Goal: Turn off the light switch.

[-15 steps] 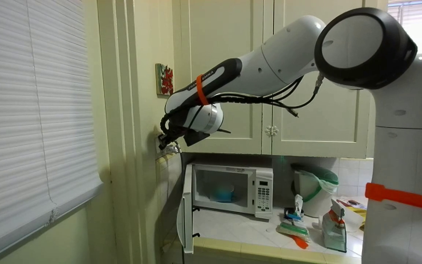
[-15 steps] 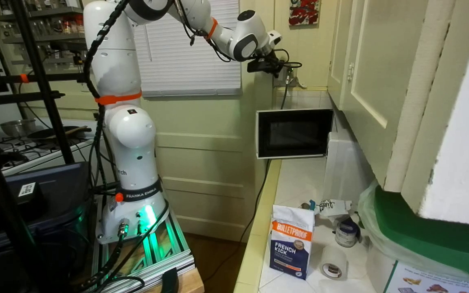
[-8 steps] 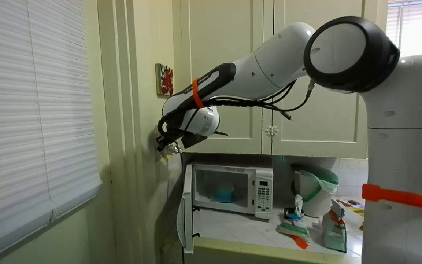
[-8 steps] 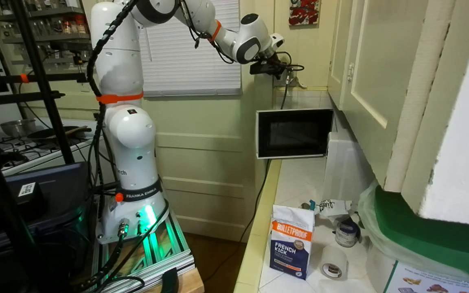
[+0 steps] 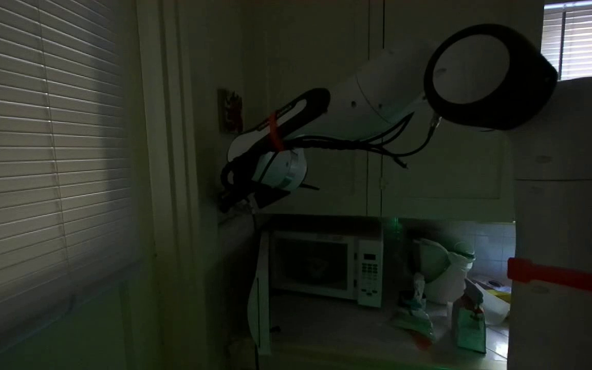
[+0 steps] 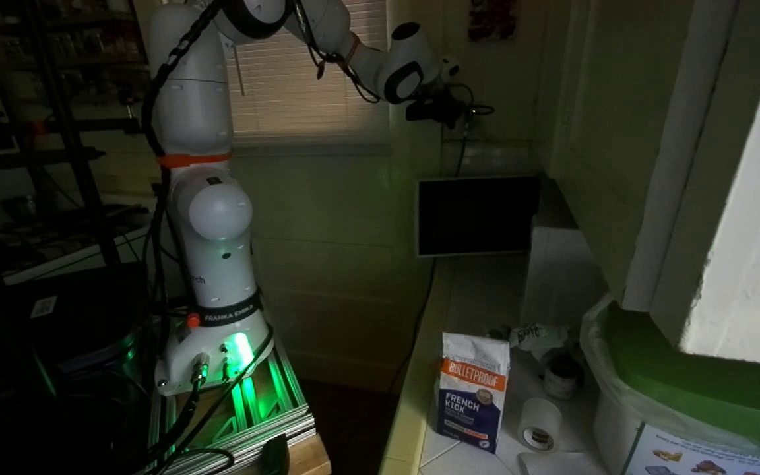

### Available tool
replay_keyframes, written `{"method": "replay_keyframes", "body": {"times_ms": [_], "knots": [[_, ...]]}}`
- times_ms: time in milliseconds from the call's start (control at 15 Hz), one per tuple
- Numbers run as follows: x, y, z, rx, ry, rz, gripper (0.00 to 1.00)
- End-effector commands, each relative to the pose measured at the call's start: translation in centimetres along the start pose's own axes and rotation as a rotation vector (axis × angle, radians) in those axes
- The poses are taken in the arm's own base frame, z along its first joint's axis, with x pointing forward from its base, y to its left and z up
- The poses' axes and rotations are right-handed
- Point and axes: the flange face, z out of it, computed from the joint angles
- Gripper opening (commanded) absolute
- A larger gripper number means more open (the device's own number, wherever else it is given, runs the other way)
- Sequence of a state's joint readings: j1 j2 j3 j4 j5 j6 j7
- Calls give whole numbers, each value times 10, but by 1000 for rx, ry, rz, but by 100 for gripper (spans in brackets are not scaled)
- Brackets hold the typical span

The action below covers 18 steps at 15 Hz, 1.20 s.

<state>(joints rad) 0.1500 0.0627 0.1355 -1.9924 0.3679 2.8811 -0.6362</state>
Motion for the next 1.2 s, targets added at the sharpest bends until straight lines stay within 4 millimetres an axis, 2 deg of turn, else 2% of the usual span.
{"method": "replay_keyframes", "body": {"times_ms": [0, 400, 1133], "knots": [[1, -4, -6, 28, -27, 16, 0], [-6, -14, -24, -7, -84, 69, 0], [-10, -35, -74, -73, -222, 208, 0]]}}
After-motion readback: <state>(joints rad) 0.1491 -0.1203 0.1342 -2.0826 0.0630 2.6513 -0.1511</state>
